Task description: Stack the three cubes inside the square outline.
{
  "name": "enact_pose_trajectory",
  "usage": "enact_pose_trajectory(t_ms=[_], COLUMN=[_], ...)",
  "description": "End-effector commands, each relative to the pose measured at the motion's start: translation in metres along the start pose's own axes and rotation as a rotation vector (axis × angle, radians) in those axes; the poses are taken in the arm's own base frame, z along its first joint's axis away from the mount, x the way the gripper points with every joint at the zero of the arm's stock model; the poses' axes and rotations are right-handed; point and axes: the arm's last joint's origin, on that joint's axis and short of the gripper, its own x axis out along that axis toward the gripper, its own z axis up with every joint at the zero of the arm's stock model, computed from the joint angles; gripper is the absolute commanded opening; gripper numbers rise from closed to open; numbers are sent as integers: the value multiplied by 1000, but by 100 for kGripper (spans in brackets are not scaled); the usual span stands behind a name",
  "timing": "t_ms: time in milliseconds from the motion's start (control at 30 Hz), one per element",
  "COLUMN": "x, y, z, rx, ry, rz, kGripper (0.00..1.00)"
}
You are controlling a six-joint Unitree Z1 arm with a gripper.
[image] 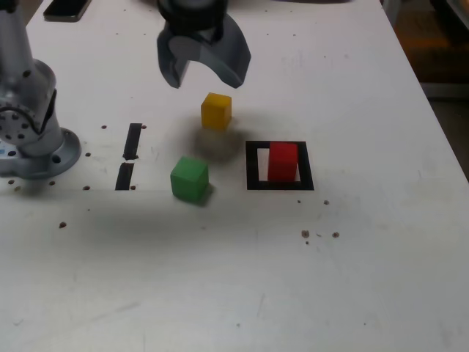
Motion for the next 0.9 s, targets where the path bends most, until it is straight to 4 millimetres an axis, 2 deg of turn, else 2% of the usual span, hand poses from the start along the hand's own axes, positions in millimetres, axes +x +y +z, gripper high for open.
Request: enact_pose_trajectory(t_ms=[0,400,767,867], x=[7,51,66,70], y=[2,22,23,22], z=[2,13,28,29], rx=[0,-23,-13,-13], ry=[19,57,52,49], rz=[-3,-76,-87,-87], kGripper=[96,96,95,92])
